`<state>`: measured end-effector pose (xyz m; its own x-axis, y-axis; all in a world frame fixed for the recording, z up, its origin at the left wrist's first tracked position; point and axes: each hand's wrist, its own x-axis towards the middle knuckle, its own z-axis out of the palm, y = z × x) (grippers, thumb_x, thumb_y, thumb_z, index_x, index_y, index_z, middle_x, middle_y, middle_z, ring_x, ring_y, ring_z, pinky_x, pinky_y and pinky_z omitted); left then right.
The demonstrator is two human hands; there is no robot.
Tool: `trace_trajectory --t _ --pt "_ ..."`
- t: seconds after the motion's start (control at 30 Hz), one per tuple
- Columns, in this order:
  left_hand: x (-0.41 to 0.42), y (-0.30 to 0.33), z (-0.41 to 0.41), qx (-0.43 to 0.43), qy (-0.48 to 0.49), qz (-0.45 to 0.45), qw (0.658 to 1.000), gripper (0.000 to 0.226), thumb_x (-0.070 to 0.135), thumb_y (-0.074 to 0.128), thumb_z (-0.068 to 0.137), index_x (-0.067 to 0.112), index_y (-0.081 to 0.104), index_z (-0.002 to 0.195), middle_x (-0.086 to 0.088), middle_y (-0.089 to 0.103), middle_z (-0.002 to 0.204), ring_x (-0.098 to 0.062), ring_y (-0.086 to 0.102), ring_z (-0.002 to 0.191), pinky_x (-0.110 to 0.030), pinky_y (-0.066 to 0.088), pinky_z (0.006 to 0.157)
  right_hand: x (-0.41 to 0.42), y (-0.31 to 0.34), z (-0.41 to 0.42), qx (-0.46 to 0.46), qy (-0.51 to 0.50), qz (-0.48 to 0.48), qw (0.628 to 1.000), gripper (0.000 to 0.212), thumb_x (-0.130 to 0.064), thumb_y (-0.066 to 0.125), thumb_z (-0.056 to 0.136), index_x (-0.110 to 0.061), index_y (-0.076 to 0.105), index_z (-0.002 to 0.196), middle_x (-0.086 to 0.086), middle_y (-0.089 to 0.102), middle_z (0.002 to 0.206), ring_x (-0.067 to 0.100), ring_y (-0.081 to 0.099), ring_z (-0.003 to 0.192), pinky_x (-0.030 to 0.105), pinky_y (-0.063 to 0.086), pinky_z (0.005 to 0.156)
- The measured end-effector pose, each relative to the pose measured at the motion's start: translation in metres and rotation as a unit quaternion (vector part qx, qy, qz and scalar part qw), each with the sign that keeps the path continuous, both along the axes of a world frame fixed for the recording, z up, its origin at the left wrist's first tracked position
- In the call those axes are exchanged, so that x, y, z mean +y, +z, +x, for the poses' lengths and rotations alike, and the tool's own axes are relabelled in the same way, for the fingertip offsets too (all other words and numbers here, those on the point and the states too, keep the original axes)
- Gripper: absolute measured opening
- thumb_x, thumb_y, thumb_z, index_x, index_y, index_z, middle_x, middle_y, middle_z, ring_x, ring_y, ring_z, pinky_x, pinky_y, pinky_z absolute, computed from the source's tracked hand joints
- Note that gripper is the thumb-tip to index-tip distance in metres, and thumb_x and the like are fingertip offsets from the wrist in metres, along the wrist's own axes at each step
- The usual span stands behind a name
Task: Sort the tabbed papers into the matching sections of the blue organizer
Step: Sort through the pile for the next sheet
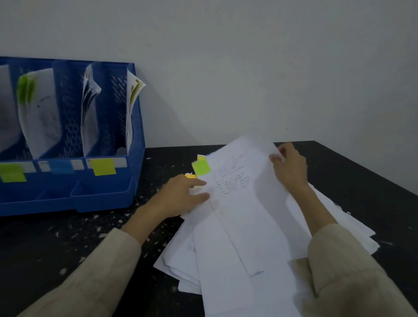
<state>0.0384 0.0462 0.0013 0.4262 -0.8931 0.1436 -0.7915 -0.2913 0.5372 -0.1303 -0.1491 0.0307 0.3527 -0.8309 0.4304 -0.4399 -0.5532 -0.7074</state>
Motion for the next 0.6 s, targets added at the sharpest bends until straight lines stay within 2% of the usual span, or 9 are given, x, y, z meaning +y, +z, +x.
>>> trace_trajectory --t 0.1,0.23,0.3,0.4,0.47,0.6 --pt "0.006 0.015 0.007 0.018 -0.025 -0.054 0.998 0.046 0.041 0.059 0.088 0.037 0.049 0.133 0.002 0.048 0.120 -0.010 0.049 0.103 -0.018 0.036 0.082 0.004 0.010 0.003 -0.107 0.035 0.028 0.993 0.020 -0.014 0.049 0.096 -0.004 0.048 0.114 0.007 0.054 0.101 0.018 0.050 0.086 0.024 0.037 0.071" --pt "0.014 0.033 0.013 0.093 -0.065 -0.118 0.987 0.046 0.036 0.064 0.086 0.041 0.049 0.130 0.006 0.047 0.133 -0.011 0.050 0.117 -0.030 0.043 0.101 0.012 0.024 0.008 -0.212 0.084 0.069 0.971 0.010 -0.015 0.050 0.095 -0.012 0.047 0.104 0.003 0.055 0.097 0.010 0.050 0.076 0.018 0.040 0.061" --pt "0.021 0.041 0.013 0.117 -0.090 -0.142 0.979 0.042 0.033 0.065 0.085 0.040 0.051 0.124 0.011 0.049 0.132 -0.005 0.053 0.114 -0.028 0.045 0.098 0.019 0.031 0.015 -0.239 0.104 0.089 0.961 0.007 -0.016 0.050 0.095 -0.014 0.047 0.101 0.001 0.056 0.093 0.011 0.052 0.075 0.021 0.042 0.063" --pt "0.031 0.052 0.016 0.098 -0.102 -0.175 0.974 0.037 0.024 0.066 0.086 0.034 0.054 0.119 0.022 0.051 0.127 0.004 0.050 0.111 -0.023 0.042 0.096 0.033 0.040 0.027 -0.262 0.126 0.120 0.949 0.008 -0.018 0.050 0.095 -0.015 0.048 0.102 -0.003 0.057 0.089 0.009 0.054 0.076 0.023 0.044 0.065" --pt "0.041 0.062 0.023 0.092 -0.096 -0.191 0.973 0.036 0.012 0.065 0.087 0.031 0.057 0.116 0.023 0.053 0.123 0.003 0.051 0.112 -0.023 0.043 0.095 0.043 0.046 0.039 -0.272 0.139 0.133 0.943 0.010 -0.019 0.051 0.095 -0.014 0.049 0.104 -0.003 0.058 0.091 0.011 0.055 0.079 0.023 0.044 0.065" --pt "0.073 0.084 0.040 0.115 -0.081 -0.175 0.974 0.044 -0.008 0.056 0.086 0.031 0.062 0.106 0.020 0.058 0.112 -0.001 0.056 0.099 -0.023 0.051 0.078 0.066 0.060 0.062 -0.294 0.172 0.162 0.926 0.017 -0.020 0.052 0.095 -0.012 0.052 0.109 -0.001 0.059 0.094 0.016 0.056 0.083 0.025 0.044 0.064"
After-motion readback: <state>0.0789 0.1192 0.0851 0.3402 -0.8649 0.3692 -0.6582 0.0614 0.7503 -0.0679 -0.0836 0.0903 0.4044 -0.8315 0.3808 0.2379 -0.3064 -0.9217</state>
